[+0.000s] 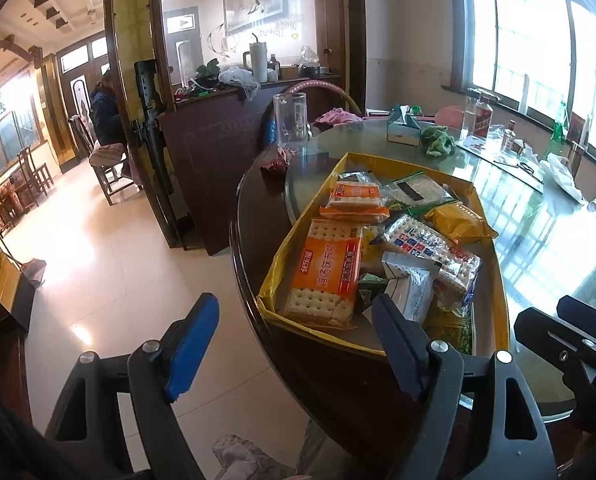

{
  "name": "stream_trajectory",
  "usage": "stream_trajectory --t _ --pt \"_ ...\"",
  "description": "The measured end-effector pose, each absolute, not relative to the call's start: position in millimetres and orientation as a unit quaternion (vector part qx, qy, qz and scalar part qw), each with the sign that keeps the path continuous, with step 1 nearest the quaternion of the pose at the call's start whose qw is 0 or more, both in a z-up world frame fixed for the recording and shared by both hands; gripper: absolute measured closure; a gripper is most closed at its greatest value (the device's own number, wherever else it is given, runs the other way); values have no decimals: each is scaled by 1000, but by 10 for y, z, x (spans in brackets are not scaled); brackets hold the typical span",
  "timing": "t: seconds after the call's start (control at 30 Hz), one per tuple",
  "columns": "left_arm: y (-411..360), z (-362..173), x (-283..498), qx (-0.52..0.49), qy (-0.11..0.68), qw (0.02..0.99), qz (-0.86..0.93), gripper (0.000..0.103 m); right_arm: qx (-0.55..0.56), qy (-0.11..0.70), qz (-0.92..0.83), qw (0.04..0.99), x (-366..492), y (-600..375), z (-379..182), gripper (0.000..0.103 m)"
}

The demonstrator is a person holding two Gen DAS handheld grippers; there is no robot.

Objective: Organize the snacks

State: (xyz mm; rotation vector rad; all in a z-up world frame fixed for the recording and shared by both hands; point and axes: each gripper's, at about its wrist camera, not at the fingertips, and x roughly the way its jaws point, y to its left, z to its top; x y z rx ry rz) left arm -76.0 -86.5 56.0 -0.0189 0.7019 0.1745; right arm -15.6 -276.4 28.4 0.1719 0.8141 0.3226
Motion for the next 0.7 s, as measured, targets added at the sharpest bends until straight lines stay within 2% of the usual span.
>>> stream_trajectory --t 0.7 --pt "-768 500 -736 -13 350 933 87 24 93 405 150 897 -95 -2740 198 14"
